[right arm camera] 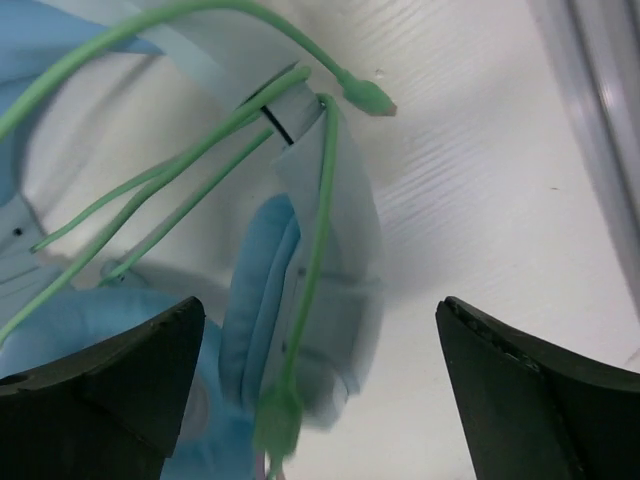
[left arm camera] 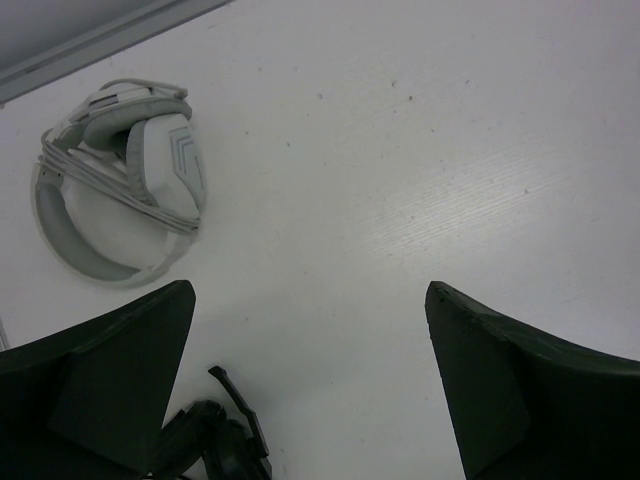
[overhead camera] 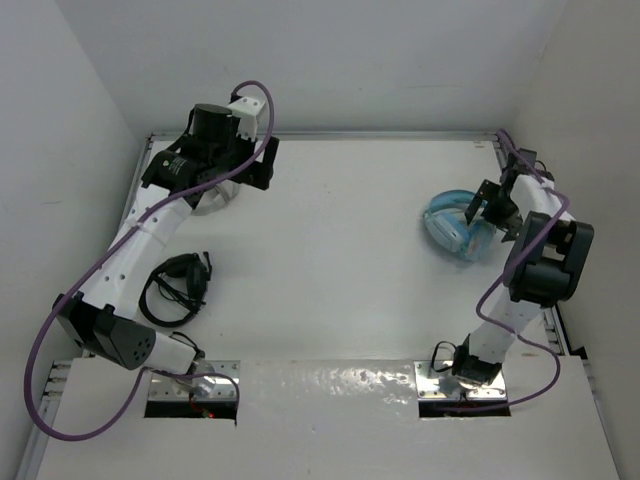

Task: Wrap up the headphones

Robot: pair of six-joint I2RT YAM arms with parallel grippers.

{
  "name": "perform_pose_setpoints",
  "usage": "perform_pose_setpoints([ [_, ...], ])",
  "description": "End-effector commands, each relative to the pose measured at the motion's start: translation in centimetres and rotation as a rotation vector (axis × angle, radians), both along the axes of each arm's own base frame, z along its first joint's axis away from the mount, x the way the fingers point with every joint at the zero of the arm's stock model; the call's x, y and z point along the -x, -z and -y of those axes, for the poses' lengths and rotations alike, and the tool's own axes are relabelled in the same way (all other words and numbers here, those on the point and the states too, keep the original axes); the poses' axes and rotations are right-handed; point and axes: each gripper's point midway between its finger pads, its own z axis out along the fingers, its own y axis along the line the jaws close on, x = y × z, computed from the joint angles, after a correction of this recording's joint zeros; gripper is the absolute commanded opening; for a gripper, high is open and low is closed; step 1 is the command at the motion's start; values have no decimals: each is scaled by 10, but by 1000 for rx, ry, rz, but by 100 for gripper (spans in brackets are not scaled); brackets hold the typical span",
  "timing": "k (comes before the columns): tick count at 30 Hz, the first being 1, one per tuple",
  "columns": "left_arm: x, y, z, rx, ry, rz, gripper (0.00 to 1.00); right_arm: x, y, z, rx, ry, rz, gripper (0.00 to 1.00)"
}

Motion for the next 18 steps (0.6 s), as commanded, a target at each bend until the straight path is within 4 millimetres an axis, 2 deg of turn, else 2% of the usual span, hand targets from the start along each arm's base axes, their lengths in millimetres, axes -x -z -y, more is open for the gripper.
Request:
perform_pose_setpoints([
  [1, 5, -22, -7, 19, -9, 60, 97, -11, -64, 10, 94, -27, 139, 99],
  [4, 7, -18, -6, 23, -8, 47, 97, -6, -88, 7, 106, -36, 179, 99],
  [5, 7, -15, -7, 22, -12, 39, 97, -1, -107, 3, 108, -41, 221, 99],
  [8, 16, 1, -21, -16, -70, 4, 97, 15, -125, -4, 117, -26, 280, 99],
  [11, 34, 29, -39, -59, -128, -22, 97, 48, -147, -19, 120, 38, 418, 99],
  [12, 45, 27, -47, -61, -144, 6, 97, 55, -149, -23, 119, 57, 451, 99],
  [13, 56, 57, -55, -100, -156, -39, 97, 60, -152, -25, 119, 72, 493, 99],
  [14, 57, 63, -65, -135, -181, -11, 97, 68, -140, -30, 103, 105, 520, 99],
  [15, 68, 59, -76, -138, -207, 38, 97, 80, -154, -34, 118, 122, 604, 99],
  [16, 79, 89, -86, -181, -230, 5, 97, 82, -159, -36, 121, 128, 661, 99],
  [17, 80, 90, -97, -208, -270, 52, 97, 93, -140, -42, 102, 132, 650, 99],
  [18, 87, 84, -105, -195, -298, 114, 98, 103, -149, -46, 114, 132, 715, 99],
])
